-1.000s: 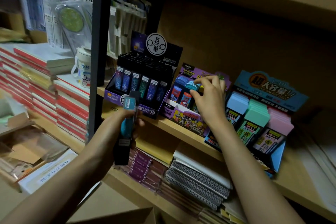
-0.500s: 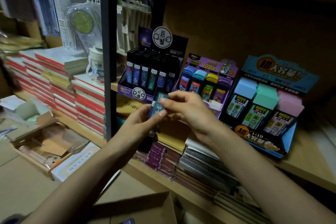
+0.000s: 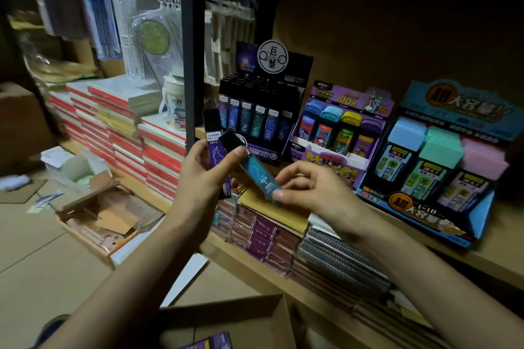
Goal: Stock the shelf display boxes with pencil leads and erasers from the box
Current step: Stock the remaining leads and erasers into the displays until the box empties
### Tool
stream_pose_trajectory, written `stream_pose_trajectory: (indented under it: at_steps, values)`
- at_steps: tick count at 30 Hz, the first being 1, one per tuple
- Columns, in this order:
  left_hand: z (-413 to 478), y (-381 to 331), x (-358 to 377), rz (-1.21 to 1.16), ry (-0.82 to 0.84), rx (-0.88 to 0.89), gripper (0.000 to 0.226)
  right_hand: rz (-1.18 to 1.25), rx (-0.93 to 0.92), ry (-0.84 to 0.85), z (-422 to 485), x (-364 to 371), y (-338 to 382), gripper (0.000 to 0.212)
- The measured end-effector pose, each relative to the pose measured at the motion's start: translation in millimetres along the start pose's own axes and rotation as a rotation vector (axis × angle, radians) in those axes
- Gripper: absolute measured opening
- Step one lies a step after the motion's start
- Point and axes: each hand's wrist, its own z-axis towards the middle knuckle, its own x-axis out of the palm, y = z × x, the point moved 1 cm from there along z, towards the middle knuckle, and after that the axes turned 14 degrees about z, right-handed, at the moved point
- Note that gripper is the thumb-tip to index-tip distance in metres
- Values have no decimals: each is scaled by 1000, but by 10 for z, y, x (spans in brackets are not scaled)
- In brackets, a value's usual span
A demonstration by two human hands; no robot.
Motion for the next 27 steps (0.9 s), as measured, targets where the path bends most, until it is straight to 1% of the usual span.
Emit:
stream_pose_trajectory:
  at_steps: [2,3,4,6,7,10,12,14,16,17,19,22,24,27]
  values:
    - [1,3,-8,25,28,9,41,-145,-26,87,14,101,19,12]
    - [0,10,-7,34,54,9,39,-164,-62,81,42,138,42,8]
    - [0,18,-9,46,81,6,37,-147,-103,38,77,165,77,5]
    - [-1,29,-5,93,128,9,36,-55,-163,-73,162,186,148,8]
    - [-6,35,-3,114,146,14,37,-12,-177,-95,198,202,179,9]
    - [-12,40,-17,140,165,25,38,-25,-183,-56,273,261,233,5]
    - [3,36,-46,155,138,17,42,-29,-180,-55,326,222,295,1]
    - [37,31,-97,173,87,-33,43,17,-213,-149,428,92,407,2]
    - [92,11,-164,157,33,-69,29,65,-277,-313,569,-90,551,7]
    - [124,-3,-198,154,18,-74,24,53,-314,-383,652,-171,618,11]
    - [179,-36,-252,143,2,-71,23,-79,-393,-470,822,-291,716,15]
    - [237,-50,-307,123,-34,-55,23,-343,-487,-534,1035,-395,772,16]
    - [263,-51,-319,113,-49,-55,24,-446,-494,-530,1114,-424,730,15]
    - [292,-53,-327,106,-57,-56,24,-491,-465,-475,1162,-409,579,13]
